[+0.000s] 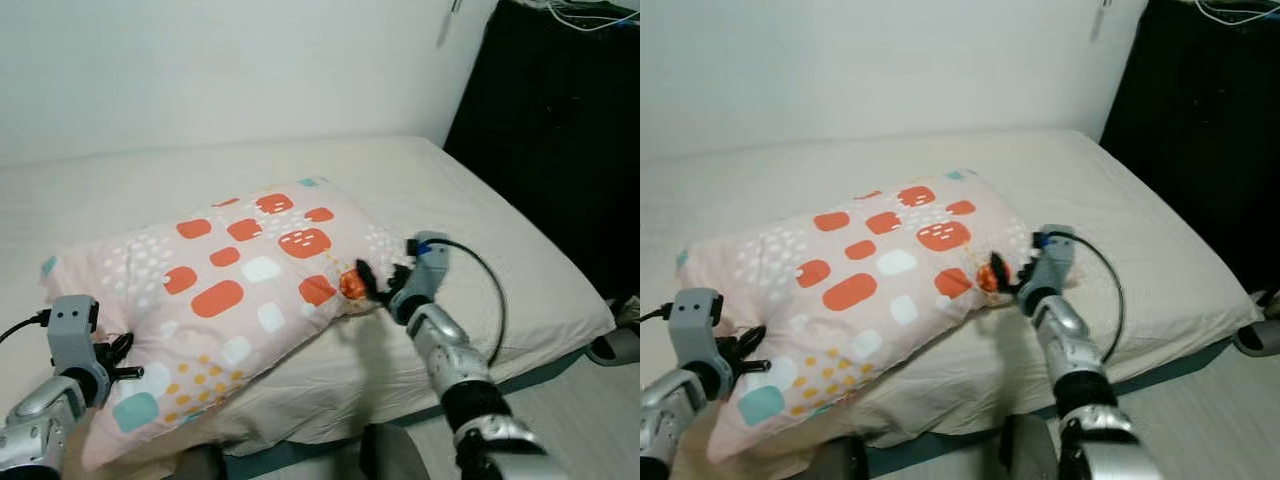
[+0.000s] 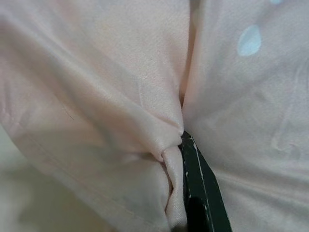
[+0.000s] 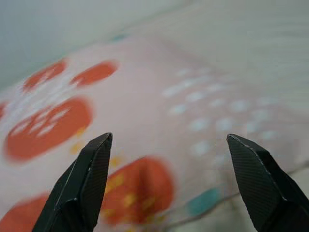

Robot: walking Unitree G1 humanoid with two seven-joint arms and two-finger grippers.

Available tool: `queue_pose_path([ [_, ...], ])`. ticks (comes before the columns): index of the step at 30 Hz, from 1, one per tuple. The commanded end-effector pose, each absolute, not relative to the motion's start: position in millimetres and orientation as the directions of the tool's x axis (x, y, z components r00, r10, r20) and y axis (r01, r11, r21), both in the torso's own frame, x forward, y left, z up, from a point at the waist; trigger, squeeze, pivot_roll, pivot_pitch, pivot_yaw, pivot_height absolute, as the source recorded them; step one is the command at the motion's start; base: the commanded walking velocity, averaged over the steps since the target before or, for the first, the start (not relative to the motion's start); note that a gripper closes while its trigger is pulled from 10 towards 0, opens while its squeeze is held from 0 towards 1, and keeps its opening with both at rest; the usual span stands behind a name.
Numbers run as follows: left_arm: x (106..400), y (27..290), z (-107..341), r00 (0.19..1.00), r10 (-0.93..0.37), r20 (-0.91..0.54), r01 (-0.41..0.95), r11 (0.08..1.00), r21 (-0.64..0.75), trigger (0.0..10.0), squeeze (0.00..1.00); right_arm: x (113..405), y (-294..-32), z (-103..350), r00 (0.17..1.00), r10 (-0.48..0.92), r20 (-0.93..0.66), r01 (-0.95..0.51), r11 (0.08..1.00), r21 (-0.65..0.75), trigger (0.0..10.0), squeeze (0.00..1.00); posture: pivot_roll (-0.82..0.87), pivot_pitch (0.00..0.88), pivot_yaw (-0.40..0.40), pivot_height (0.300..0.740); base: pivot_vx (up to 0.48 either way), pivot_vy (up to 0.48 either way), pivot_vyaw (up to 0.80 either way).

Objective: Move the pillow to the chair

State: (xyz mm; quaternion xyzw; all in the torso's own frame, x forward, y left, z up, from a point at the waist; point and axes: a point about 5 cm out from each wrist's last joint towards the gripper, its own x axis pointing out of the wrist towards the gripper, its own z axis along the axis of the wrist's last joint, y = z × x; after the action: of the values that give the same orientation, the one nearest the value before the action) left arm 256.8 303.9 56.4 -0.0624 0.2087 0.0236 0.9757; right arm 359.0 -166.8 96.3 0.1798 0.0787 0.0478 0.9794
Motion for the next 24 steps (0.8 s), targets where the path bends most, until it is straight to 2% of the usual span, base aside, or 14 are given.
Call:
queue_pose_path([
  [1, 252.6, 302.9, 50.2, 0.896, 0.024, -0.444, -0.083, 0.99, -0.113, 0.0, 0.0, 358.5, -171.6, 92.9, 0.986, 0.085, -0.144, -0.022, 0.92, 0.392, 10.0, 1.0, 0.02, 0.059, -0.093, 0.578, 0.0, 0.0, 0.0],
  [4, 251.4, 306.3, 51.7, 0.893, 0.032, -0.45, -0.083, 0.992, -0.094, 0.0, 0.0, 358.9, -174.7, 89.6, 0.982, 0.072, -0.173, 0.001, 0.922, 0.386, 10.0, 1.0, 0.03, 0.078, -0.091, 0.578, 0.0, 0.0, 0.0],
  [6, 248.7, 312.2, 56.1, 0.888, 0.041, -0.458, -0.077, 0.995, -0.059, 0.0, 0.0, 359.5, -176.2, 82.7, 0.972, 0.066, -0.224, 0.051, 0.877, 0.478, 10.0, 1.0, 0.04, 0.102, -0.085, 0.578, 0.0, 0.0, 0.0],
  [8, 248.7, 312.2, 56.1, 0.888, 0.041, -0.458, -0.077, 0.995, -0.059, 0.0, 0.0, 359.5, -176.2, 82.7, 0.972, 0.066, -0.224, 0.051, 0.877, 0.478, 10.0, 1.0, 0.04, 0.102, -0.085, 0.578, 0.0, 0.0, 0.0],
  [9, 247.3, 315.2, 60.0, 0.887, 0.043, -0.459, -0.071, 0.997, -0.043, 0.0, 0.0, 360.3, -175.5, 81.1, 0.97, 0.063, -0.236, 0.079, 0.834, 0.546, 10.0, 0.0, 0.06, 0.131, -0.079, 0.578, 0.0, 0.0, 0.0],
  [11, 246.0, 318.7, 67.1, 0.889, 0.04, -0.457, -0.055, 0.998, -0.019, 0.0, 0.0, 361.8, -173.2, 80.4, 0.969, 0.055, -0.241, 0.11, 0.775, 0.622, 10.0, 0.0, 0.09, 0.164, -0.078, 0.578, 0.0, 0.0, 0.0],
  [13, 245.7, 320.1, 72.0, 0.891, 0.029, -0.453, -0.032, 0.999, 0.0, 0.0, 0.0, 361.8, -172.5, 79.0, 0.967, 0.044, -0.251, 0.128, 0.766, 0.63, 10.0, 0.0, 0.1, 0.179, -0.079, 0.578, 0.0, 0.0, 0.0],
  [24, 244.8, 317.4, 92.3, 0.92, -0.005, -0.392, 0.0, 1.0, -0.013, 0.0, 0.0, 361.8, -177.6, 76.1, 0.96, -0.041, -0.277, 0.199, 0.796, 0.572, 10.0, 0.0, 0.14, 0.218, -0.085, 0.578, 0.0, 0.0, 0.0],
])
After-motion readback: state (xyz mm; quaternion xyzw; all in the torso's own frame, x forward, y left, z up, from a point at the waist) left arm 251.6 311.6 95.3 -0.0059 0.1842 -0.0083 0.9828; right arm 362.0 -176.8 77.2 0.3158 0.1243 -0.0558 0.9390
